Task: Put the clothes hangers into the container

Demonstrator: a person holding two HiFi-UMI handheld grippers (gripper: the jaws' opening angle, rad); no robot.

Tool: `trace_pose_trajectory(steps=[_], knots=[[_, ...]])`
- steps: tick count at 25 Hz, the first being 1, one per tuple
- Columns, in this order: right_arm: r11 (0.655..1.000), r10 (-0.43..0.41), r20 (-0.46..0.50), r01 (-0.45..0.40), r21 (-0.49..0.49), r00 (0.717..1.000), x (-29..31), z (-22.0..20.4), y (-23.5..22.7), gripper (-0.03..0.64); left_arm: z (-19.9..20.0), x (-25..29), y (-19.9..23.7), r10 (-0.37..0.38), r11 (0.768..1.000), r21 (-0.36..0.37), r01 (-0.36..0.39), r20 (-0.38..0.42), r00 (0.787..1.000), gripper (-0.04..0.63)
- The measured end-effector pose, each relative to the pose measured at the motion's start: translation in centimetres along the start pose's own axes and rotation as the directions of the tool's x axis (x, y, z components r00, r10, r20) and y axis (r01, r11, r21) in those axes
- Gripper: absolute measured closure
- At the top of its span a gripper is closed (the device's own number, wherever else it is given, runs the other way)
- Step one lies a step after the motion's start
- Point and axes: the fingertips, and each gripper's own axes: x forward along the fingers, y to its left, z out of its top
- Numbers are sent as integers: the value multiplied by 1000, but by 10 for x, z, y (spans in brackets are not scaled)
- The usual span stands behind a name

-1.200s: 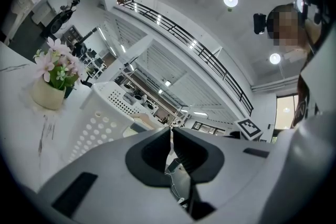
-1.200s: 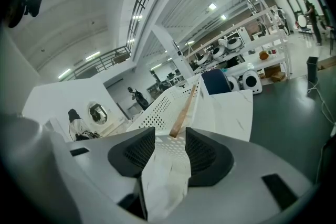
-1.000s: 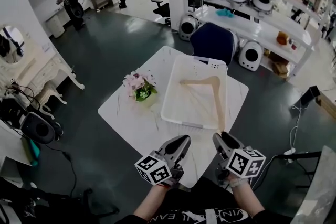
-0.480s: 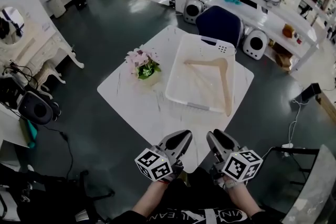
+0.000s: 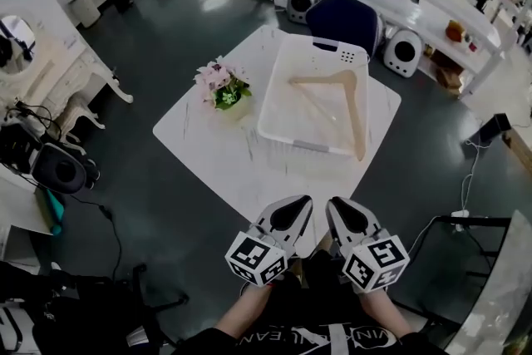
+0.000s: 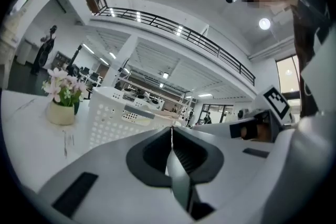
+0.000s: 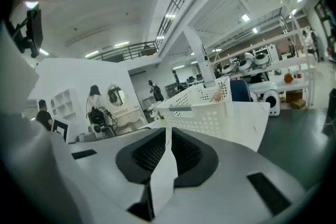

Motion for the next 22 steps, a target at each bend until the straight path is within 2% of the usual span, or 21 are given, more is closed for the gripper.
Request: trace_pose_trajectory(steps=[4, 10, 18, 22], knots=[[998, 17, 18, -15, -63, 1000, -10, 1, 8, 563, 7, 0, -16, 21, 995, 99, -22, 8, 1000, 584], [993, 74, 34, -70, -98, 997, -25, 5, 20, 563, 16, -5, -42, 9, 984, 177, -12, 19, 1000, 586], [970, 117, -10, -117, -215, 993, -66, -7, 33, 563, 3, -17, -84, 74, 985, 157, -76, 13, 997, 586], [970, 130, -18, -131, -207, 991, -91, -21, 36, 563, -13, -29, -106, 106, 985, 138, -104, -3, 994, 586]])
